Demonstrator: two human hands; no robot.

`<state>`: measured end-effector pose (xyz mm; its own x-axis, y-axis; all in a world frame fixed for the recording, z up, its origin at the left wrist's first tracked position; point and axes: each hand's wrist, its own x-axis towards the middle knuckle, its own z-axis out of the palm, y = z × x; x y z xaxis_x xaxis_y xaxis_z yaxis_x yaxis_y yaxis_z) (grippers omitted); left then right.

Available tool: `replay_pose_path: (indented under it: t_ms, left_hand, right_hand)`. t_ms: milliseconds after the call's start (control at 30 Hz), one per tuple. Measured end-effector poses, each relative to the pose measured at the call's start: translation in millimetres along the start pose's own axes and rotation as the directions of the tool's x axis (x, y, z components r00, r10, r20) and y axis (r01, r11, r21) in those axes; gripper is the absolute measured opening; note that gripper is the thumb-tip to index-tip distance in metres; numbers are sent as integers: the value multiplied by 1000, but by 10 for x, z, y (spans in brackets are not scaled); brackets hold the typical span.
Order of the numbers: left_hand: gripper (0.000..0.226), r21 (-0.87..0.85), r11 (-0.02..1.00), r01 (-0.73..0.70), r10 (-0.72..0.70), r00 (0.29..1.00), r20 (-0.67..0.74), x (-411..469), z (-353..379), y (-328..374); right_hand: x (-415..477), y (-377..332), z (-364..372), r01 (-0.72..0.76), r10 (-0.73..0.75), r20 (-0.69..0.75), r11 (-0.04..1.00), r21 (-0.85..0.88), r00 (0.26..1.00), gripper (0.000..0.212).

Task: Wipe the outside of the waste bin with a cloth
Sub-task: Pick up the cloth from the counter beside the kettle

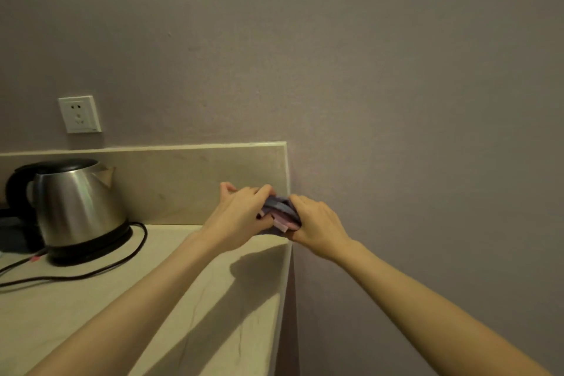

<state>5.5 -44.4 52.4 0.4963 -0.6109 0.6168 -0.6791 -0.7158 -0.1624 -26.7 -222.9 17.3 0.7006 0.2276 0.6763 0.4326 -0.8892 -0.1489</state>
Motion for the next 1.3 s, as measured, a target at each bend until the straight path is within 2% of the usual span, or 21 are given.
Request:
replay_pose_path:
  t_ms: [133,233,333,400,467,533,633,700,767,833,900,1000,1100,1200,1300]
  left_hand:
    - [26,-45,997,-60,62,997,39,141,-255,385]
    - [26,-175,984,-44,59,995,83,216,-406,737]
    - [30,-363,931,-25,45,998,47,243,-527,1104]
    - [37,-433,901,-11,5,1000,-15,227,-561,1345]
    - [45,-537,841,69,-100,995,-29,169,-577,1602]
    - [49,-683,708,180,-221,975,28,81,-583,1858]
    - [54,-846,431,315,-347,923,167,-100,-559,2252]
    - [54,-896,227,382,-379,882,280,-251,-543,2521]
    - [58,-889,-15,458,-350,830,433,-407,-537,2765]
    - [65,-816,-236,528,-268,772,577,-544,-539,2957]
    - [62,-744,-365,559,-181,742,646,-646,-541,3131]
    - [53,-726,-451,520,-164,751,640,-711,-576,3372]
    - [45,-748,-500,437,-266,744,613,-668,-648,3540]
    - [39,-795,-438,419,-356,731,582,-602,-696,3637]
    - [39,-833,-358,422,-388,744,544,-539,-692,3671]
  right_hand:
    - [-256,72,-505,-12,11,10,995,101,1000,40]
    - [-507,125,-840,-118,116,21,973,198,993,41]
    - [-779,211,-1182,-239,228,72,913,331,971,44]
    - [-983,276,-1393,-305,280,123,853,423,952,32]
    - [-1221,317,-1593,-386,340,185,769,509,922,22]
    - [-1475,342,-1775,-448,385,237,674,588,892,15]
    - [-1853,369,-2028,-515,431,304,553,655,849,13]
    - [-2084,392,-2161,-548,451,338,502,669,826,13]
    - [-2292,415,-2255,-569,470,360,447,691,806,13]
    - [-2466,426,-2321,-571,503,365,348,743,783,5]
    - [-2596,450,-2374,-551,525,364,256,794,769,9]
    - [-2749,445,-2457,-552,527,392,184,813,754,7]
    - [-2880,444,-2501,-598,479,456,197,777,750,16]
    - [-2965,441,-2501,-659,445,522,246,711,728,33]
    - [-3001,428,-2461,-658,442,516,273,702,734,40]
